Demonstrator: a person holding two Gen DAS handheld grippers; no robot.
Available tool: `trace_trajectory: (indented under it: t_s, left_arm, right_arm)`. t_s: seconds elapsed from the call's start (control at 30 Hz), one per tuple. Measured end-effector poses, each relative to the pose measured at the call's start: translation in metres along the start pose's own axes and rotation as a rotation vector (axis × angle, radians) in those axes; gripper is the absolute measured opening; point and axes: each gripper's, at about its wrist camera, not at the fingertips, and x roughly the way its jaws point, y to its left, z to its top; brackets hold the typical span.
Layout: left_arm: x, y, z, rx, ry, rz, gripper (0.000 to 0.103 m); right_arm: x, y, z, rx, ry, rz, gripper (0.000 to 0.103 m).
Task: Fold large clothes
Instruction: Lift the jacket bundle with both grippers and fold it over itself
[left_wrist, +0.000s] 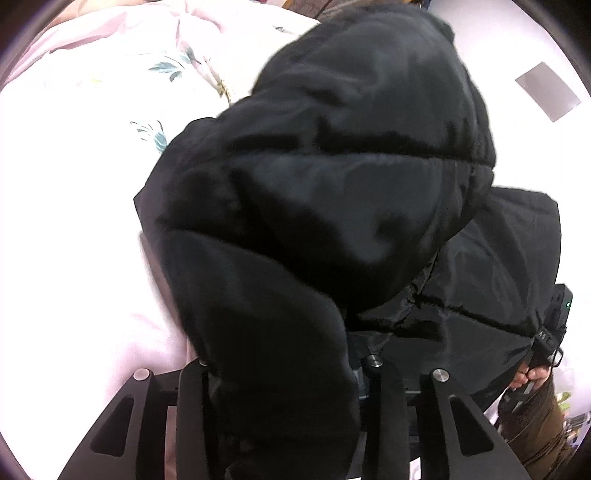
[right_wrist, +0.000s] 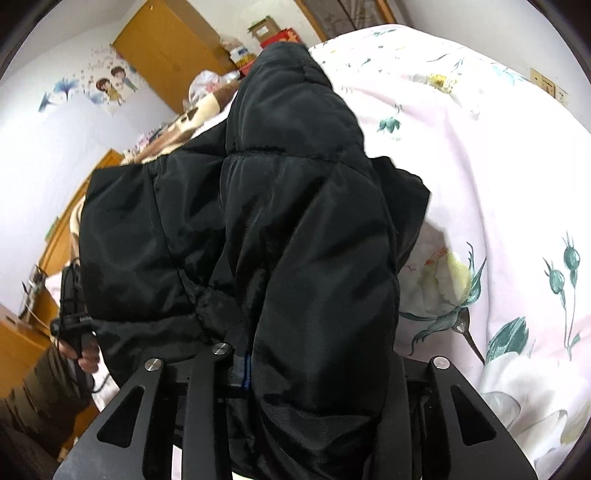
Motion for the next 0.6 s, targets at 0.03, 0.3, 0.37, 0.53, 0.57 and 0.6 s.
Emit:
trace_trajectory:
  t_s: [0.03,0.3,0.37,0.53,0.57,0.6]
  left_arm:
    - [-0.008,0.001,-0.001,-0.008,-0.012,-0.006,0.036]
    - [-0.039,-0.019,0.004,0.007,-0.097,-0.049,0.033]
    - [-0.043,-0.010,-0.006,0.028,-0.099,-0.033,0.033]
    - [-0.027,0.035,-0.006,-0.008,0.013,0.084,0.047]
    - [-0.024,0.040,-0.007,-0.006,0.024,0.075,0.053]
    - [-0.020,0.043,-0.007,0.004,0.034,0.072,0.056]
  right_arm:
    - [-0.002,0.002,0.001,0.001,-0.008,0.003,0.031]
    - [-0.037,0.017,0.006,-0.024,-0.093,0.060,0.028]
    - [-0.036,0.023,0.009,-0.027,-0.105,0.069,0.028]
    - [-0.015,-0.001,0.002,0.006,-0.007,-0.104,0.043]
    - [-0.010,-0.007,0.002,-0.012,0.029,-0.145,0.048]
    - [-0.007,-0.010,0.001,-0.025,0.046,-0.169,0.056]
